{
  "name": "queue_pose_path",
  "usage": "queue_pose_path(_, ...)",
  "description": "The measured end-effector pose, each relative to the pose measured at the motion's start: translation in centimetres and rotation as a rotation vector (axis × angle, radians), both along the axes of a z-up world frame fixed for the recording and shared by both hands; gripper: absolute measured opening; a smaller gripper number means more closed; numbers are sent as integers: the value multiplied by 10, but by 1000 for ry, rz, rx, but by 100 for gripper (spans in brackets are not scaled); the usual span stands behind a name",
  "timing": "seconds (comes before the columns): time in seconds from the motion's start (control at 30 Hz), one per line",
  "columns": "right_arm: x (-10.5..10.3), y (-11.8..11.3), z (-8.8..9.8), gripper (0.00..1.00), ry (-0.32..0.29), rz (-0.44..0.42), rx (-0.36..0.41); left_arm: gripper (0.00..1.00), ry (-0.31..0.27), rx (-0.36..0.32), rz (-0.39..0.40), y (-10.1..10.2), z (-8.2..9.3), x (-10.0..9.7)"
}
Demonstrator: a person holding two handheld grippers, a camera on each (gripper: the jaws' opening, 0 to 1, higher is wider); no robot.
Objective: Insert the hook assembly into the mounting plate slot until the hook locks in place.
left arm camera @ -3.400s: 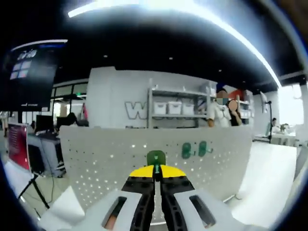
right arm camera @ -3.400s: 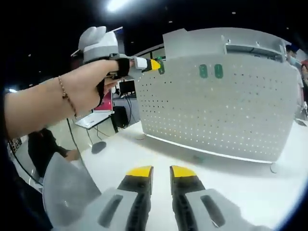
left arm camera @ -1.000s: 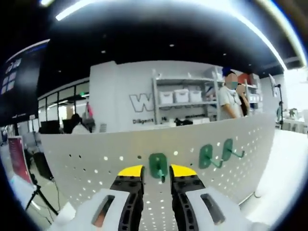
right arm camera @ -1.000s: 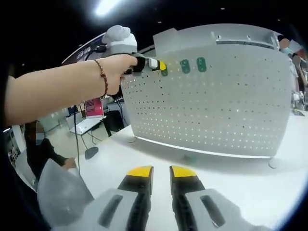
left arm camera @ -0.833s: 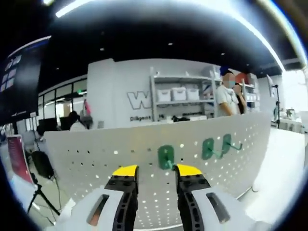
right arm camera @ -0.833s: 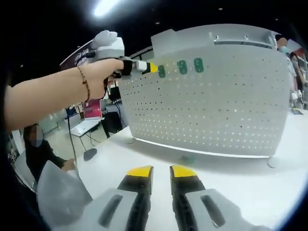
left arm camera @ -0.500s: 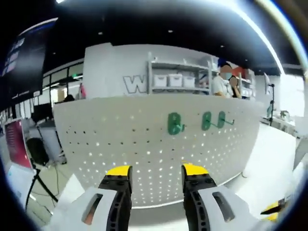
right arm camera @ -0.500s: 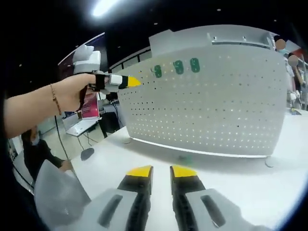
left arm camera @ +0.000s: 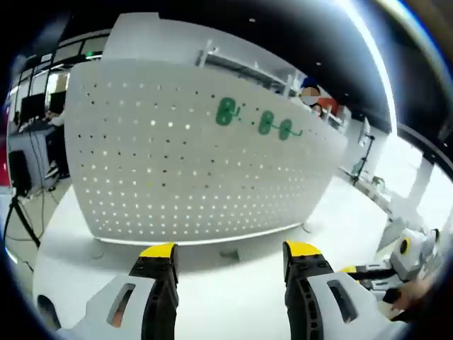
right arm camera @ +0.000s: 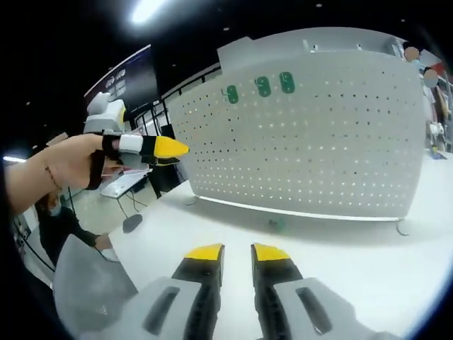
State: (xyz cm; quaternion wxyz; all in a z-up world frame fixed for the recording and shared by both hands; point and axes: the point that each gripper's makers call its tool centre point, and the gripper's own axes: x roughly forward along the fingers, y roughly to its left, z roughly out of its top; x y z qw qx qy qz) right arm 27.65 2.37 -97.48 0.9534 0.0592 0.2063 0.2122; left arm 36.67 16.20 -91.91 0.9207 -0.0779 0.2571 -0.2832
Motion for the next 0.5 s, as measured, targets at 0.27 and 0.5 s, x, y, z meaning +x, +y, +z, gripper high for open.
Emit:
queue_pose_path(0.27,25,2,-21,13,29,15,-40,74,7,73,-8,4,-20,-27)
queue_pose_path(0.5,59,2,-36,14,58,25,-91,76,24,79,-16,10,-40,-53)
